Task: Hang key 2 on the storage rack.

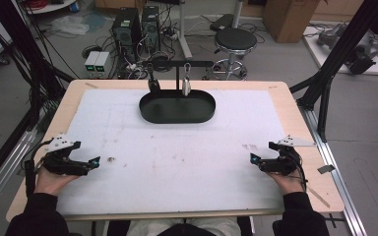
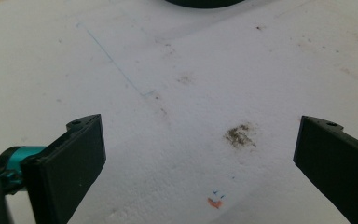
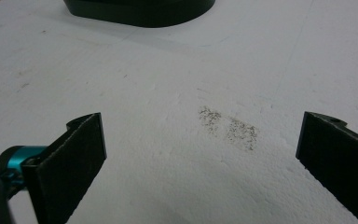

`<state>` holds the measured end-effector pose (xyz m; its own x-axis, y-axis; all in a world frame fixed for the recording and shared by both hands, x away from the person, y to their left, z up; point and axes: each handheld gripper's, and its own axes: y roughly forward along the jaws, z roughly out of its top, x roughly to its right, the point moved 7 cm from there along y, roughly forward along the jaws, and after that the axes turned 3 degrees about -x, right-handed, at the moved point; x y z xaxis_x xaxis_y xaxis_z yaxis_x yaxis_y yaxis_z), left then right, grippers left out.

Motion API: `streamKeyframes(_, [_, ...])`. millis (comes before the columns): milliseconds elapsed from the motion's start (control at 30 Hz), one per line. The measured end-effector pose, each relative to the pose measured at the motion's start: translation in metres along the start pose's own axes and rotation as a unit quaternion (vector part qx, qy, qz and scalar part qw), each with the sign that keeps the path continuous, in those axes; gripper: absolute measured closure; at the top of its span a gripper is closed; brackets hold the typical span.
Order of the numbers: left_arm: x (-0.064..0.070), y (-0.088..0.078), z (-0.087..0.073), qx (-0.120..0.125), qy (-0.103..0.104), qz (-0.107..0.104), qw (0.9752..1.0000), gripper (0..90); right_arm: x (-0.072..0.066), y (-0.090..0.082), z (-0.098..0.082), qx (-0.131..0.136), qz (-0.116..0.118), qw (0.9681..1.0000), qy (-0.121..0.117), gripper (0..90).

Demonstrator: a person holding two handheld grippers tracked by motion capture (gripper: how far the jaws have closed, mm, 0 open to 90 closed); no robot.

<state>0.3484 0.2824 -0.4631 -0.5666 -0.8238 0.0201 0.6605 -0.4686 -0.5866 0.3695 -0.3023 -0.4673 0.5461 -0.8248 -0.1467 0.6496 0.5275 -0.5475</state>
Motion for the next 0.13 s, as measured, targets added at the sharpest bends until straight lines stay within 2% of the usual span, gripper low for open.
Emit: streamKeyframes(133, [0.0013, 0.0016, -0.0021, -0.004, 0.001, 0.001, 1.0, 2.6, -0.0006, 0.0012, -0.0004, -0.003, 0.001, 1.0, 0.003, 0.7])
